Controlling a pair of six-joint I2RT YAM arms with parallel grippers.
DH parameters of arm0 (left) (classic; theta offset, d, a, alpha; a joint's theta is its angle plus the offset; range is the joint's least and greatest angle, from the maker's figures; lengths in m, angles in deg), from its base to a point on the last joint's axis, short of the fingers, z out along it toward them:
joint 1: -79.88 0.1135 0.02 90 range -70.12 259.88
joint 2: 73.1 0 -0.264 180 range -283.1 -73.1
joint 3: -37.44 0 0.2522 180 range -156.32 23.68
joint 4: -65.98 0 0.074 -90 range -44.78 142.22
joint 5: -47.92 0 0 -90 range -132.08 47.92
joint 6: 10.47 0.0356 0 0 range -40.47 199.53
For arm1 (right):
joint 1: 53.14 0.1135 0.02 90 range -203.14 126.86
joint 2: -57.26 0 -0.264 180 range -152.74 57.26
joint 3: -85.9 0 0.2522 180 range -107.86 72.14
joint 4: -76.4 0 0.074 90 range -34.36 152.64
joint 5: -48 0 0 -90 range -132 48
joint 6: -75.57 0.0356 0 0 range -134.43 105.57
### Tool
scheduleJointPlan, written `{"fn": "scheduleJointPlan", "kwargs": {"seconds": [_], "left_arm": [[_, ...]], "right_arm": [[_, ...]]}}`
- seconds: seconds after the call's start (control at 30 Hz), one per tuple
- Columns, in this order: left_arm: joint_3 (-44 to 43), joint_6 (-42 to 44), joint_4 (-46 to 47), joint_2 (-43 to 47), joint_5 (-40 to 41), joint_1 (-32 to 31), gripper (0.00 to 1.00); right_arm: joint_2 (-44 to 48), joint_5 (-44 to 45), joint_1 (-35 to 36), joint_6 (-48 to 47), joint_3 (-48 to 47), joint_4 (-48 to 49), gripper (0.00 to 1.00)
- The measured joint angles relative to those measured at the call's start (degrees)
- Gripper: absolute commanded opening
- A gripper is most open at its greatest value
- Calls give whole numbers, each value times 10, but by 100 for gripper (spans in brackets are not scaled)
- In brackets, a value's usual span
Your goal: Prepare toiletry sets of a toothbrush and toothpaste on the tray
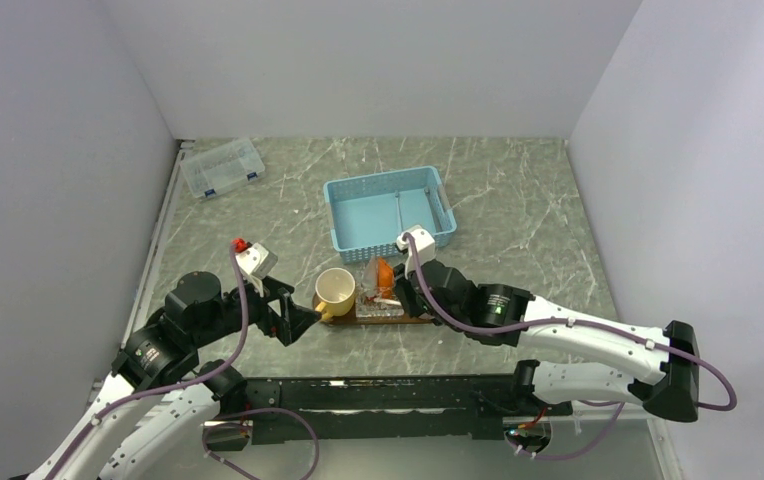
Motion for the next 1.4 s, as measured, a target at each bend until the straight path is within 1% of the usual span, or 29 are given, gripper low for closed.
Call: {"fn": "scheduleJointPlan", "kwargs": {"seconds": [0.27,0.5,0.63,0.73,0.93,1.0,1.13,1.3,1.4], "left_arm": [[0,0,0,0,0,0,99],[0,0,0,0,0,0,99],[0,0,0,0,0,0,99],[0,0,0,1,0,0,99],[0,0,0,1,0,0,99],[0,0,0,1,0,0,99],[0,0,0,1,0,0,99],[0,0,0,1,0,0,99],[0,0,0,1,0,0,99]], "right_arm": [[15,11,16,15,9,-4,21],[24,29,27,21,9,-10,25],[26,43,29,21,0,-32,28],[25,62,29,20,-27,-58,28],[4,113,28,12,-120,-111,33],[-7,120,20,6,-149,-125,33],[-43,107,-33,-9,-196,-149,32],[-109,48,-129,-30,-240,-170,32],[-152,14,-166,-42,-266,-175,32]]}}
